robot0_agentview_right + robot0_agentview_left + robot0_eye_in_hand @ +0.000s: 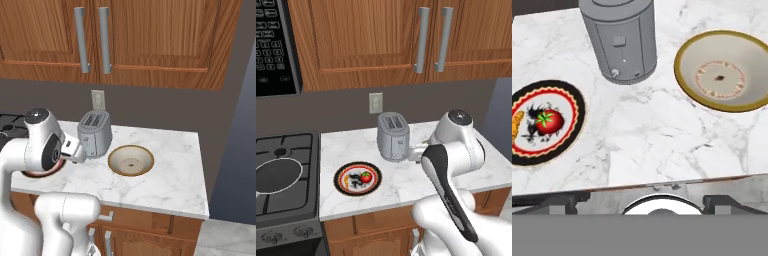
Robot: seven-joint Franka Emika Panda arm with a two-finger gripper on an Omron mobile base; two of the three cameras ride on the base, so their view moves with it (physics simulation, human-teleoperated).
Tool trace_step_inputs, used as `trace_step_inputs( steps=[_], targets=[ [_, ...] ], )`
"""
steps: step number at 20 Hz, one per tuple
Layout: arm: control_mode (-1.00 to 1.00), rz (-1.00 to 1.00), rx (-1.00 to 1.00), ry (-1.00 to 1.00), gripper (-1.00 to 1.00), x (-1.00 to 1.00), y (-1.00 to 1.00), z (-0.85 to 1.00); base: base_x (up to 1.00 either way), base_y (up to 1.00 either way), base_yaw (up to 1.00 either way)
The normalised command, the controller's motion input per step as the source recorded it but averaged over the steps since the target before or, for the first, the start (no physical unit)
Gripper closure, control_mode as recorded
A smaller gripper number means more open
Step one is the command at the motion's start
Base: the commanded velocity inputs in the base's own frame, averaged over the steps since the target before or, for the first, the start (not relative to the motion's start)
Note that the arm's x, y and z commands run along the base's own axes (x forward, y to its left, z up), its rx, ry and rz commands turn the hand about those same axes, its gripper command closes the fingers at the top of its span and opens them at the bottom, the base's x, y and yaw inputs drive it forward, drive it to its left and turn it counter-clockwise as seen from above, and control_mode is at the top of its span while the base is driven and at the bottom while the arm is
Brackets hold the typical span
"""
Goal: Place the shrimp on the plate and place the tomato on the same plate.
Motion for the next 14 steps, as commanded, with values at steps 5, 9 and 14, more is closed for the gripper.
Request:
trace_step_inputs(
  steps=[5, 9, 14],
  targets=[
    [-1.00, 0.00, -0.06, -0.10, -1.00, -0.49, -0.15, 0.35, 0.00, 0.00, 0.00],
    [-1.00, 0.00, -0.05, -0.10, -1.00, -0.46, -0.29, 0.33, 0.00, 0.00, 0.00],
    [-1.00, 0.00, -0.02, -0.06, -1.00, -0.21, -0.38, 0.23, 0.00, 0.00, 0.00]
  ],
)
